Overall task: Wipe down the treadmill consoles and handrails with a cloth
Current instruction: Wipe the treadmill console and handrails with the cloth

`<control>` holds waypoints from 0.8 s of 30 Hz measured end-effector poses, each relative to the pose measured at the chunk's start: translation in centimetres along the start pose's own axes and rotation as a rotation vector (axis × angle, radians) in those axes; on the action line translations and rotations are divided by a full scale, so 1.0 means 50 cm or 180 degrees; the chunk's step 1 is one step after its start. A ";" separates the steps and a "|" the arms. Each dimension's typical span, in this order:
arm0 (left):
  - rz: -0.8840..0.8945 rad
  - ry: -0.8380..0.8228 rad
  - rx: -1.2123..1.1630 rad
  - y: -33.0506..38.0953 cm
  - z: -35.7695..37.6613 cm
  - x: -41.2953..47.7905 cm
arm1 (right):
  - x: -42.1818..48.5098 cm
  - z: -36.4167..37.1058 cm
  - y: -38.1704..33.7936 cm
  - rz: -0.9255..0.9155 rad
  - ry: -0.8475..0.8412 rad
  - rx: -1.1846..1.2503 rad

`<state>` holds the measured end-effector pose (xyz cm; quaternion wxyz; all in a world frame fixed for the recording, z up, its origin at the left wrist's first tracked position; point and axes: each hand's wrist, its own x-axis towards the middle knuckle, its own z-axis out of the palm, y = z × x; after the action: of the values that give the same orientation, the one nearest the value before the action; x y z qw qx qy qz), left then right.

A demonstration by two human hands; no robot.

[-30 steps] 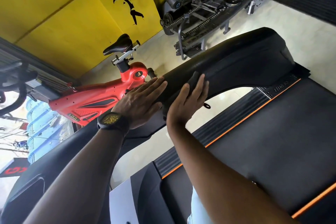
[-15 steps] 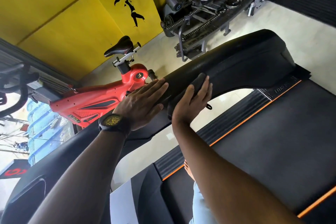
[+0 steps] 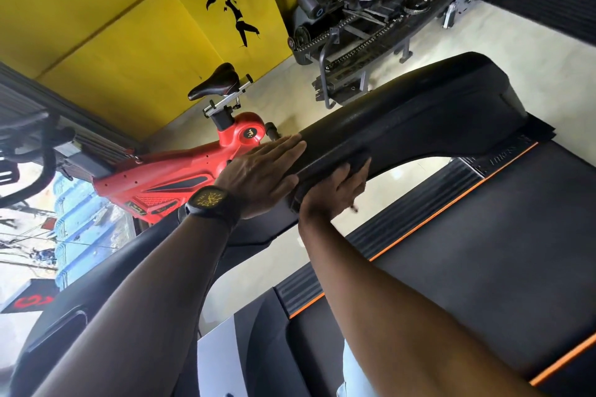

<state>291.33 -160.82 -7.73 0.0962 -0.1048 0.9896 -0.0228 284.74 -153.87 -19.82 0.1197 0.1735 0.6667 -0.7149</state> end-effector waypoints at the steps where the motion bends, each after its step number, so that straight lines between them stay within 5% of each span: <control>1: 0.0008 -0.0029 0.0012 0.000 0.007 0.004 | -0.008 -0.003 -0.003 0.0400 -0.0057 0.0028; 3: 0.0002 -0.0050 0.0009 0.001 0.019 0.010 | -0.028 -0.010 -0.010 0.0292 -0.0222 0.0021; 6: 0.0022 -0.0026 0.0012 0.006 0.022 0.016 | -0.028 -0.031 -0.024 -0.0684 -0.0358 -0.0064; 8: 0.0007 -0.0005 0.0085 0.007 0.021 0.014 | -0.002 -0.044 -0.037 -0.0638 -0.0709 -0.0036; 13: 0.0077 -0.0058 0.0272 0.006 0.024 0.019 | 0.045 -0.012 -0.026 0.0236 -0.0103 -0.0084; 19: 0.0050 -0.0063 0.0248 0.004 0.024 0.020 | 0.032 -0.019 -0.055 -0.1483 -0.0174 -0.0344; 24: 0.0031 -0.0093 0.0119 0.004 0.020 0.023 | 0.045 -0.008 -0.030 0.0027 -0.0131 -0.0164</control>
<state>290.40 -160.88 -8.91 0.1127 -0.0985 0.9880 -0.0393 282.12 -153.24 -19.39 0.1409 0.1585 0.6816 -0.7003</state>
